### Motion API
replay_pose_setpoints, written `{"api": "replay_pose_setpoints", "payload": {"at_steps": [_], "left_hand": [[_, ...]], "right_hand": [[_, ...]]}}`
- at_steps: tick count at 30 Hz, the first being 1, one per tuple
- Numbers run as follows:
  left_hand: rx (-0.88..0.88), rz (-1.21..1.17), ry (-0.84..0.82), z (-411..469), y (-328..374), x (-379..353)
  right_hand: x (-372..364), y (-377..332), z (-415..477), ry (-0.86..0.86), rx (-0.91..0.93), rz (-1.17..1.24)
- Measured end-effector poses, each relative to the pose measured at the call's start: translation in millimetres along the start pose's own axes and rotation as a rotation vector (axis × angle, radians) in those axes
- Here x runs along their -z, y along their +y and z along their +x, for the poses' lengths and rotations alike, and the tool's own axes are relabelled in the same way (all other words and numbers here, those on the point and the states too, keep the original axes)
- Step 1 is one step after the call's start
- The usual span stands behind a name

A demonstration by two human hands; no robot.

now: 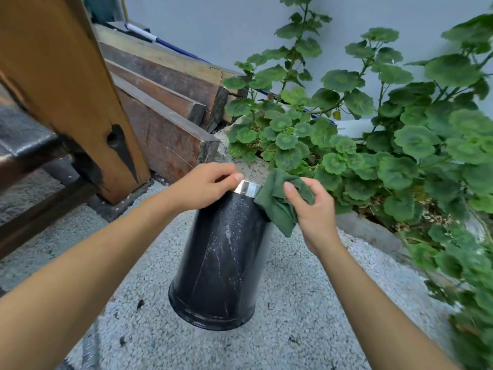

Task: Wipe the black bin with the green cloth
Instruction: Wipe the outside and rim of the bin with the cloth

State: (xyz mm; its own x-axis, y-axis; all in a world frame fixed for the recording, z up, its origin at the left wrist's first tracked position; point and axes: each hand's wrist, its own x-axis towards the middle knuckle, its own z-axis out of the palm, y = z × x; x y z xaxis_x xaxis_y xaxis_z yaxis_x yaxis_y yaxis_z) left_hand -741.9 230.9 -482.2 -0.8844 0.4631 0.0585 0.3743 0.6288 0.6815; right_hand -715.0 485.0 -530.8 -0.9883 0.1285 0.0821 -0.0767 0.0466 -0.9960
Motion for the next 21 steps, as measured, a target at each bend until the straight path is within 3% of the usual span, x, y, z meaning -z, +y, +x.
{"api": "replay_pose_setpoints", "payload": {"at_steps": [3,7,13,17,21], "left_hand": [[0.030,-0.025,0.026,3.7,-9.5,-1.2],[0.070,-0.056,0.083,10.1,-18.8,-2.1],[0.123,-0.065,0.119,17.5,-28.5,2.1],[0.106,-0.067,0.106,20.5,-27.8,0.0],[0.108,-0.087,0.118,18.8,-28.6,-1.2]], "right_hand": [[5.5,12.8,-14.2,-0.021,0.045,-0.154],[9.7,34.5,-56.0,-0.204,-0.051,-0.378],[15.1,68.3,-131.6,-0.418,-0.110,-0.391],[18.3,45.5,-123.0,-0.315,-0.080,-0.294],[6.8,2.2,-59.9,-0.176,0.027,-0.264]]}}
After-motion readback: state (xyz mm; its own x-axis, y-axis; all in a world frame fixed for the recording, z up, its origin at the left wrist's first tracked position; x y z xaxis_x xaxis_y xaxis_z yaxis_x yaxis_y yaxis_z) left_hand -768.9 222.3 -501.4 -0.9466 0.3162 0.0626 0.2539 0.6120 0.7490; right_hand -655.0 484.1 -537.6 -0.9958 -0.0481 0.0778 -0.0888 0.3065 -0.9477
